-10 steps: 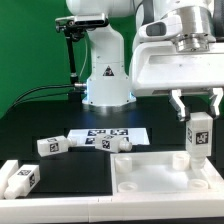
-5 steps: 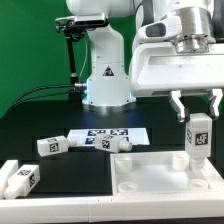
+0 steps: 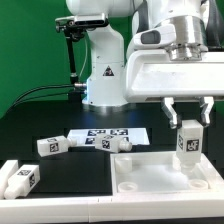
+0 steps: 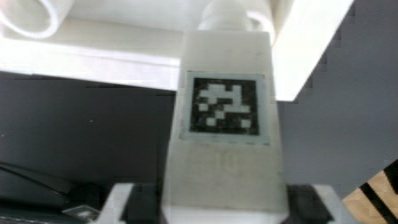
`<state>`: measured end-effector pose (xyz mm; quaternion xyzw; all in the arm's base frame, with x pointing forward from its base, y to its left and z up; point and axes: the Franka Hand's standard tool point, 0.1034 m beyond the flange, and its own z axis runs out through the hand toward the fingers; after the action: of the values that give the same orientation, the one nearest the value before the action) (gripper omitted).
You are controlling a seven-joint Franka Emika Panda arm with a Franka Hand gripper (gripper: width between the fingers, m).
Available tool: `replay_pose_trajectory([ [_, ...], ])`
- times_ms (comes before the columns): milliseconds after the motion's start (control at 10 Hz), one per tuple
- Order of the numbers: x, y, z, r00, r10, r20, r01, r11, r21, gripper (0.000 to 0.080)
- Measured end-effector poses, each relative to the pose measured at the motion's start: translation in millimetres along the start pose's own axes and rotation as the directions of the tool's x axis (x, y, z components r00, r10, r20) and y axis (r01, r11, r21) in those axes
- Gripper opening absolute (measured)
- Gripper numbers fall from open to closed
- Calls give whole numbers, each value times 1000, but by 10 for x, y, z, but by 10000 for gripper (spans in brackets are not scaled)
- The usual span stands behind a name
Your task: Assemble one leg
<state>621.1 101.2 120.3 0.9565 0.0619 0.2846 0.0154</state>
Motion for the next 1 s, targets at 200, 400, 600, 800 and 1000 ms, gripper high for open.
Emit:
replay_pose_trajectory([
  [200, 61, 3, 23, 1000, 0, -7, 0, 1000, -1, 287],
  [400, 130, -23, 134, 1000, -6, -16, 6, 1000, -4, 287],
  [600, 139, -86, 183, 999, -8, -37, 7, 1000, -3, 287],
  [800, 72, -142, 221, 999, -14, -33, 14, 1000, -2, 287],
  [1000, 58, -139, 224, 999, -8, -31, 7, 1000, -3, 287],
])
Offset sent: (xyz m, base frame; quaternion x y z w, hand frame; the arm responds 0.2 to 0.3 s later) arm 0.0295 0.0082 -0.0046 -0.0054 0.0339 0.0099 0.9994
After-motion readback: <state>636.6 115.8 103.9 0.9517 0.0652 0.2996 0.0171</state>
